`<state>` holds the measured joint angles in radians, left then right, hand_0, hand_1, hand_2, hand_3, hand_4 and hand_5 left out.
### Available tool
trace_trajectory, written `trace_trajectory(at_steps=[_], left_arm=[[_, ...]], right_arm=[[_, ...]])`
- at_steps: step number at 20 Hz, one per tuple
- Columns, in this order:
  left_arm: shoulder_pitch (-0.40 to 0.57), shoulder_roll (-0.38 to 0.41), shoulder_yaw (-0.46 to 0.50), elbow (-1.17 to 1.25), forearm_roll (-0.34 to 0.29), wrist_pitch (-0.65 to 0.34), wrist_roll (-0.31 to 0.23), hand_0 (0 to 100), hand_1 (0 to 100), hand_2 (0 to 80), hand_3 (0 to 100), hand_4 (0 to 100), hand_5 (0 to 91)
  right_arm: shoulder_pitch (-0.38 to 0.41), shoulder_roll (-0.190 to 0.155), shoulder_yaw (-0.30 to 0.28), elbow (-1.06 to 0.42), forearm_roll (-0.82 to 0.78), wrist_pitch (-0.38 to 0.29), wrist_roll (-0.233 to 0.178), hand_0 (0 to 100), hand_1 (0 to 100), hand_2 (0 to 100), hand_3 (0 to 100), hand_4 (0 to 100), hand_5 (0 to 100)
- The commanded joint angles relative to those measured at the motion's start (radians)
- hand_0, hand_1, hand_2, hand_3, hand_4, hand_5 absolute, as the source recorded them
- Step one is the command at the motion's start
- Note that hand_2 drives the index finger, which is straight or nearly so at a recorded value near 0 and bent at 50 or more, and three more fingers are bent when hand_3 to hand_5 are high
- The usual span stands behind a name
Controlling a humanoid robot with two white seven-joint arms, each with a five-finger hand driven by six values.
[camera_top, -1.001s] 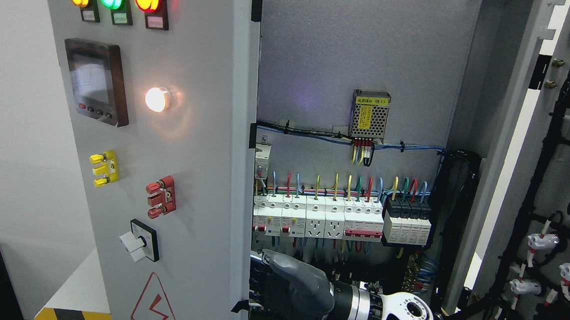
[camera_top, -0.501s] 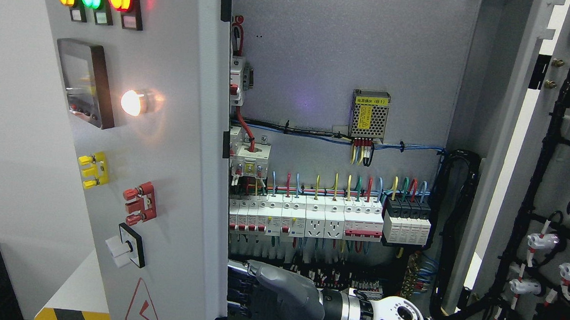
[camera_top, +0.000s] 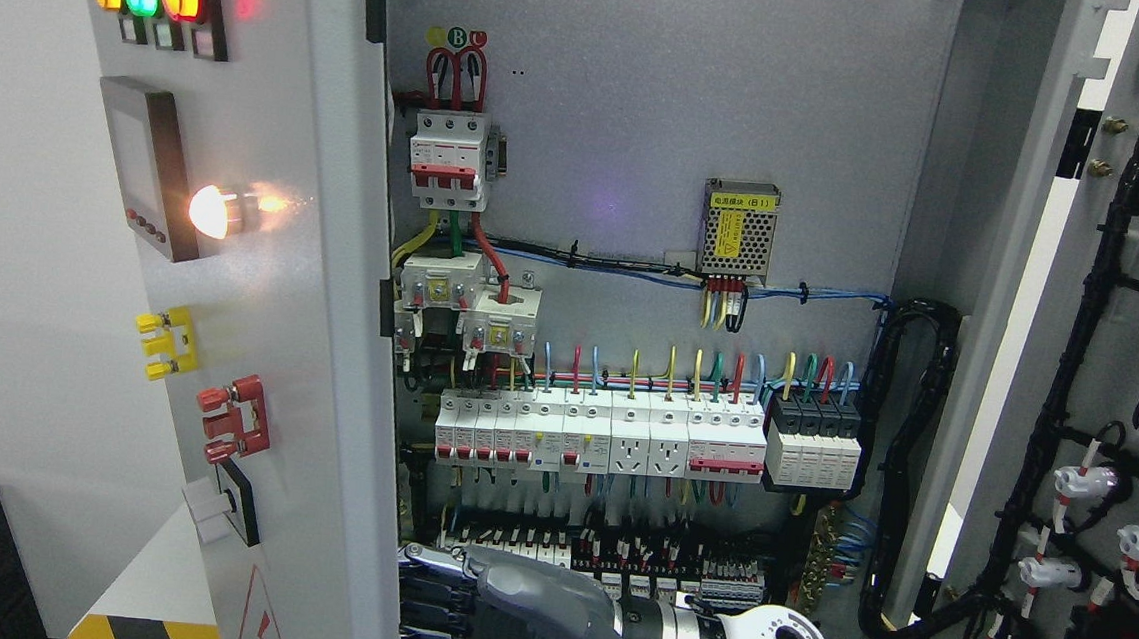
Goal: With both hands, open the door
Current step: 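Sweep the right hand outward, swinging the light panel wide open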
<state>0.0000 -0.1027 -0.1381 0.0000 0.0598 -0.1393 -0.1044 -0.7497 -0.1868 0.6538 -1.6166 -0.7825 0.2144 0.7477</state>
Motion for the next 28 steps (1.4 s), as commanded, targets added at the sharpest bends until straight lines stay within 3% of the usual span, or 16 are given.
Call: trace_trajectory(at_steps=[1, 13, 18, 28], left_arm=[[0.006, 0.000, 0.000, -0.003, 0.000, 0.000, -0.003, 12, 56, 0.0, 0, 0, 0.0], [0.008, 0.000, 0.000, -0.003, 0.000, 0.000, -0.003, 12, 56, 0.0, 0, 0, 0.0], [0.008, 0.000, 0.000, -0.003, 0.000, 0.000, -0.003, 12, 56, 0.0, 0, 0, 0.0], [0.008, 0.000, 0.000, -0.003, 0.000, 0.000, -0.001, 12, 56, 0.0, 0, 0, 0.0]], right_arm=[[0.018, 0.000, 0.047, -0.077, 0.003, -0.001, -0.031, 6, 14, 0, 0, 0, 0], [0.053, 0.000, 0.101, -0.167, 0.008, 0.025, -0.039, 6, 14, 0, 0, 0, 0], [0.065, 0.000, 0.109, -0.167, 0.019, 0.031, -0.093, 6, 14, 0, 0, 0, 0], [0.102, 0.013, 0.138, -0.203, 0.085, 0.034, -0.094, 6, 14, 0, 0, 0, 0]])
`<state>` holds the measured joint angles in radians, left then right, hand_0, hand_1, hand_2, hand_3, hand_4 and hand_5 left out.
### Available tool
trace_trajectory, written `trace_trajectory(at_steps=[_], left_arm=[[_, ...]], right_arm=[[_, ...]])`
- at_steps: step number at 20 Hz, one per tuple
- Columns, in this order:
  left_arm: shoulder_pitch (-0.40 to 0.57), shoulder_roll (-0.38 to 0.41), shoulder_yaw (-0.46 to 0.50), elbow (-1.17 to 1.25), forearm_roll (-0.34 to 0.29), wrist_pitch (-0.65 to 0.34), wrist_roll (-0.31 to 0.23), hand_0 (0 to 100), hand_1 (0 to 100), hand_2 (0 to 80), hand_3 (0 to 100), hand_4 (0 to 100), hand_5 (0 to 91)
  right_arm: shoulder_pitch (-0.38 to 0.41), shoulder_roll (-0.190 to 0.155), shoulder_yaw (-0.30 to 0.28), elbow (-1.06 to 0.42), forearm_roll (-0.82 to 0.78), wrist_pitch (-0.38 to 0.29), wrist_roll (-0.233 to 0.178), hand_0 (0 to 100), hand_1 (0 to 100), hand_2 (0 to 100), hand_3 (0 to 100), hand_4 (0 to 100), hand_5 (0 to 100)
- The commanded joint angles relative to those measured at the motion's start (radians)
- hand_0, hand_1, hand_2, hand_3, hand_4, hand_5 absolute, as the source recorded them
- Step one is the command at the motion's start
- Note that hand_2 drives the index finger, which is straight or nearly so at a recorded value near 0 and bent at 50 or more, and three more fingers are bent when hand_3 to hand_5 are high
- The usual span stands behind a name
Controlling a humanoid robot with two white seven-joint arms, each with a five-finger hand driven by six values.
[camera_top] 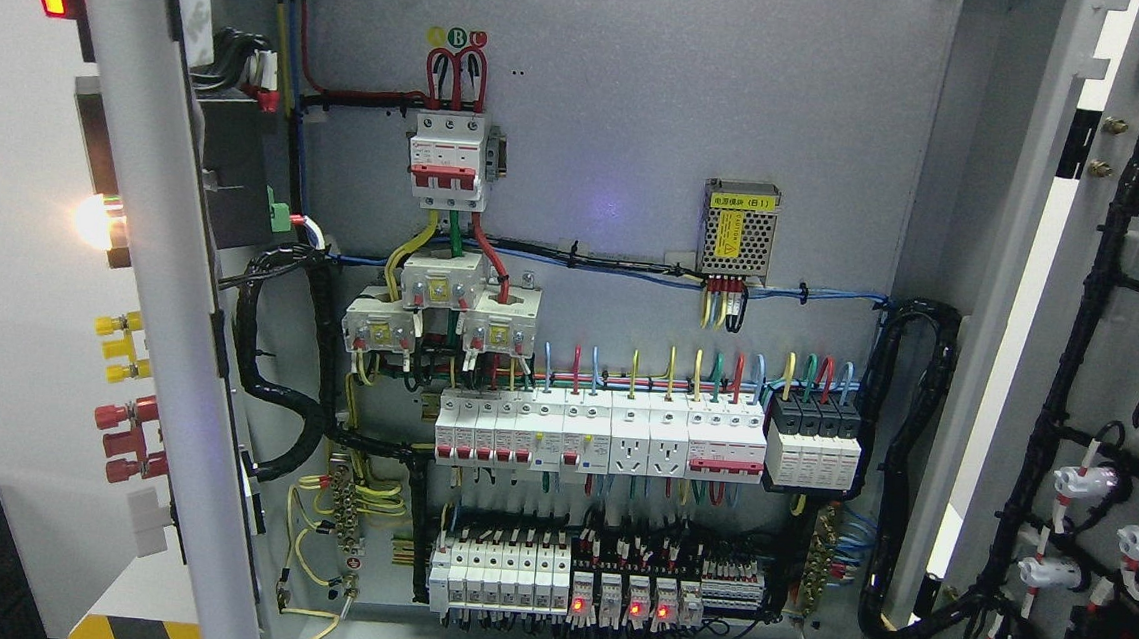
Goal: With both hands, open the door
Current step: 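Sweep the right hand outward, swinging the light panel wide open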
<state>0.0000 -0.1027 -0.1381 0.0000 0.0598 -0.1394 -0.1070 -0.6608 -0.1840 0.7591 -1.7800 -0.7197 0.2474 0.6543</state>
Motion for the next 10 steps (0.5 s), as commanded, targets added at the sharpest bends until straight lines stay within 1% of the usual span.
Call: trace_trajectory(at_steps=[1, 2, 5, 7, 10], left_arm=[[0.008, 0.000, 0.000, -0.003, 0.000, 0.000, 0.000, 12, 56, 0.0, 0, 0, 0.0], [0.008, 0.000, 0.000, -0.003, 0.000, 0.000, 0.000, 12, 56, 0.0, 0, 0, 0.0], [0.008, 0.000, 0.000, -0.003, 0.000, 0.000, 0.000, 12, 56, 0.0, 0, 0, 0.0], [0.008, 0.000, 0.000, -0.003, 0.000, 0.000, 0.000, 12, 56, 0.0, 0, 0, 0.0], [0.008, 0.000, 0.000, -0.003, 0.000, 0.000, 0.000, 12, 56, 0.0, 0, 0, 0.0]], right_arm=[[0.013, 0.011, 0.032, -0.039, 0.022, 0.001, -0.001, 6, 14, 0, 0, 0, 0], [0.013, 0.011, 0.032, -0.036, 0.022, 0.001, -0.001, 6, 14, 0, 0, 0, 0], [0.015, 0.026, 0.032, -0.032, 0.045, 0.001, -0.004, 6, 14, 0, 0, 0, 0], [0.017, 0.031, 0.034, -0.030, 0.048, 0.001, -0.021, 6, 14, 0, 0, 0, 0], [0.017, 0.043, 0.043, -0.030, 0.049, 0.001, -0.025, 6, 14, 0, 0, 0, 0]])
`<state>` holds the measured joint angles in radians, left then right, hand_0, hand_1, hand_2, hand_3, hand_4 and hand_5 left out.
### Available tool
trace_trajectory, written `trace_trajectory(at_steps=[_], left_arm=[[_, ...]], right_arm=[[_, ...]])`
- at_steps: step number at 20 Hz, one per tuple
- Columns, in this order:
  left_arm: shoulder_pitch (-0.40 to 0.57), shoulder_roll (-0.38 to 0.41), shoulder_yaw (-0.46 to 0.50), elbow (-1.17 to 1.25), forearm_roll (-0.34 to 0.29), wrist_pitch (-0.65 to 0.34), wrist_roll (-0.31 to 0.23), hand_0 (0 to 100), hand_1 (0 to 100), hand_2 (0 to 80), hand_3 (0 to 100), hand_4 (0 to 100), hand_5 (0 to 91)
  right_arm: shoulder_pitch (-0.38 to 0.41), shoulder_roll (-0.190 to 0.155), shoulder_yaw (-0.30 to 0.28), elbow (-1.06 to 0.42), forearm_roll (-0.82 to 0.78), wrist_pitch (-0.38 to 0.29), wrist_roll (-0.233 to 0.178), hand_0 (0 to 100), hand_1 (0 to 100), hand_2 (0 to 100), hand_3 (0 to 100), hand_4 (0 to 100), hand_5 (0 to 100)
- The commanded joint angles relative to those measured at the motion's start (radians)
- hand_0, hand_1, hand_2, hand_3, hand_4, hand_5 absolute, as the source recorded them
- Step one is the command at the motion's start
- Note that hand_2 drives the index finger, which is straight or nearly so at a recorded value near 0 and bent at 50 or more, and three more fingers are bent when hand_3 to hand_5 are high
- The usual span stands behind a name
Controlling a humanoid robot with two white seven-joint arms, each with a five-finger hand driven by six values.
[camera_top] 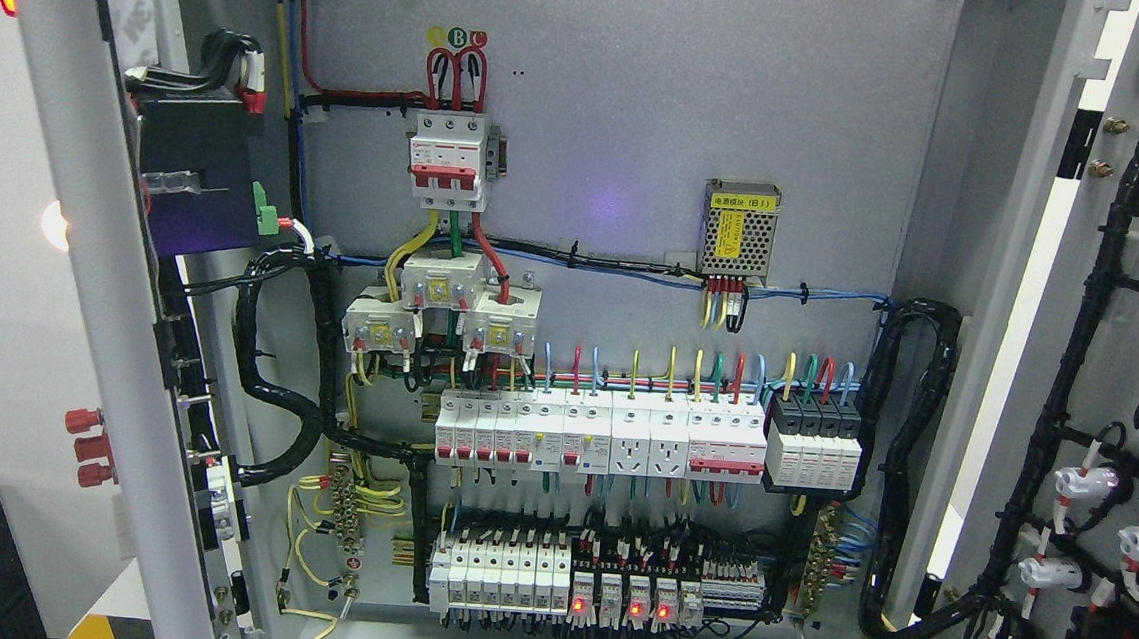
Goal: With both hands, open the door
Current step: 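Sweep the right hand outward, swinging the light panel wide open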
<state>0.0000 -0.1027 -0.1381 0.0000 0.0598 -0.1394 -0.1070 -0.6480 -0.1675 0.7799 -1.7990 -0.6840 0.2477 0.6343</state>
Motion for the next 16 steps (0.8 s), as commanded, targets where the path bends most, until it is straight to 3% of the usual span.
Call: trace_trajectory(at_steps=[1, 6, 13, 16], left_arm=[[0.008, 0.000, 0.000, -0.003, 0.000, 0.000, 0.000, 12, 56, 0.0, 0, 0, 0.0], [0.008, 0.000, 0.000, -0.003, 0.000, 0.000, 0.000, 12, 56, 0.0, 0, 0, 0.0], [0.008, 0.000, 0.000, -0.003, 0.000, 0.000, 0.000, 12, 56, 0.0, 0, 0, 0.0], [0.008, 0.000, 0.000, -0.003, 0.000, 0.000, 0.000, 12, 56, 0.0, 0, 0, 0.0]], right_arm=[[0.004, 0.035, 0.022, -0.010, 0.014, 0.001, -0.005, 6, 14, 0, 0, 0, 0], [0.010, 0.059, 0.022, 0.004, 0.021, 0.004, -0.008, 6, 14, 0, 0, 0, 0], [0.024, 0.120, 0.018, 0.006, 0.032, 0.044, -0.036, 6, 14, 0, 0, 0, 0], [0.024, 0.125, 0.018, 0.007, 0.034, 0.045, -0.036, 6, 14, 0, 0, 0, 0]])
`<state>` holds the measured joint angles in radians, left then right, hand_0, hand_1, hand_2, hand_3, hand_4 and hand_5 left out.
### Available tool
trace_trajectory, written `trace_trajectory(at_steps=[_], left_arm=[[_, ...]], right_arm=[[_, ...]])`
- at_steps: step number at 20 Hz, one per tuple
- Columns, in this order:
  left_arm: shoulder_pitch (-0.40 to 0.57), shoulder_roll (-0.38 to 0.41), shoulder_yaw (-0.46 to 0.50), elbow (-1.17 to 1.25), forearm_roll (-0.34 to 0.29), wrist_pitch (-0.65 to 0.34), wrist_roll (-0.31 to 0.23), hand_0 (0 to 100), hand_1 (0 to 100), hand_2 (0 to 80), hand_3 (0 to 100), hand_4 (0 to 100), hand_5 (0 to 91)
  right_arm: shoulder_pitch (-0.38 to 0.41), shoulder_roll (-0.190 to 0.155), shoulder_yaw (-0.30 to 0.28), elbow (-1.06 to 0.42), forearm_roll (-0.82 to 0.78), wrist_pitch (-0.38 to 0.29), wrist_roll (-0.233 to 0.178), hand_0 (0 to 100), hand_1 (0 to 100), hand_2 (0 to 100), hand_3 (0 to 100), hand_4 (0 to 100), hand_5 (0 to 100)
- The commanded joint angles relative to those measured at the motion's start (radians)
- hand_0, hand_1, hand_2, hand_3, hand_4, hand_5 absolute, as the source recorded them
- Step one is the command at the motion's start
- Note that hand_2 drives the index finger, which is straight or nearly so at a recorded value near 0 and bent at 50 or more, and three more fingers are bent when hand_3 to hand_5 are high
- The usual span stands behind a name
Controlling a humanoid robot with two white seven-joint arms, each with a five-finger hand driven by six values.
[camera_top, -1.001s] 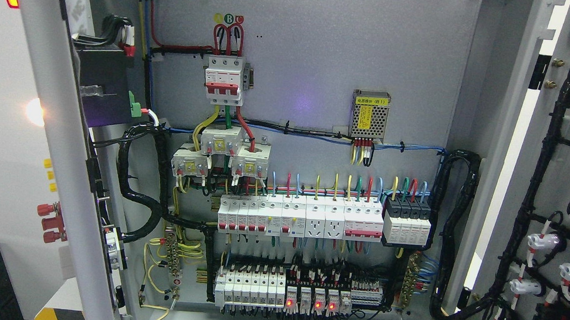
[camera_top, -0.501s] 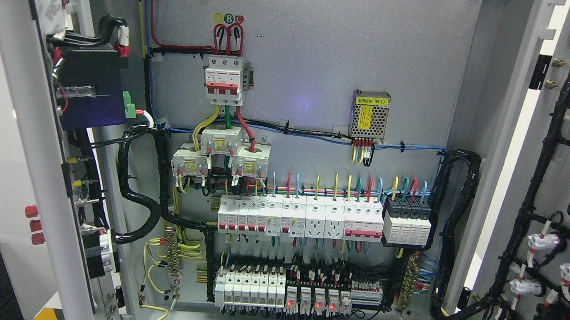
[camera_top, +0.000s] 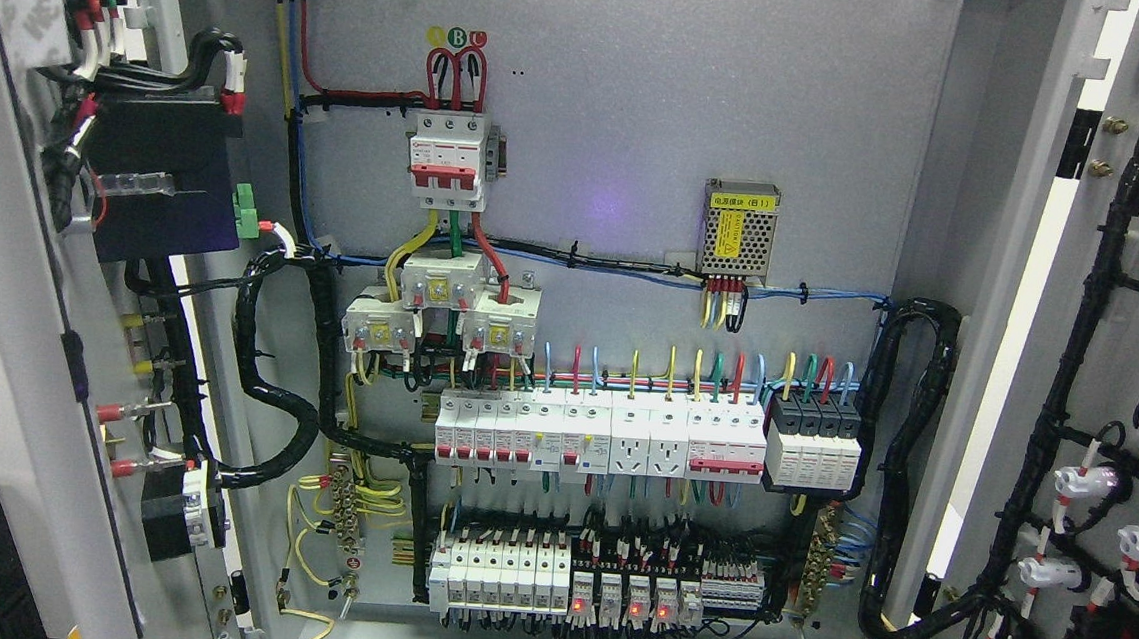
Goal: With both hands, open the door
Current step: 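Sweep the right hand outward, swinging the light panel wide open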
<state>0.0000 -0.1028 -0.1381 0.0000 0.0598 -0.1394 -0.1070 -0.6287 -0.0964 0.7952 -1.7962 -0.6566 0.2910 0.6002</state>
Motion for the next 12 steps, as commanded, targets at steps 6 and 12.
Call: trace_trajectory(at_steps=[6, 12], left_arm=[[0.008, 0.000, 0.000, -0.003, 0.000, 0.001, 0.000, 12, 56, 0.0, 0, 0, 0.0], [0.008, 0.000, 0.000, -0.003, 0.000, 0.001, 0.000, 12, 56, 0.0, 0, 0, 0.0]], right_arm=[[0.003, 0.079, -0.001, 0.015, 0.008, 0.014, -0.002, 6, 14, 0, 0, 0, 0], [0.001, 0.090, 0.001, 0.017, 0.034, 0.017, 0.000, 6, 14, 0, 0, 0, 0]])
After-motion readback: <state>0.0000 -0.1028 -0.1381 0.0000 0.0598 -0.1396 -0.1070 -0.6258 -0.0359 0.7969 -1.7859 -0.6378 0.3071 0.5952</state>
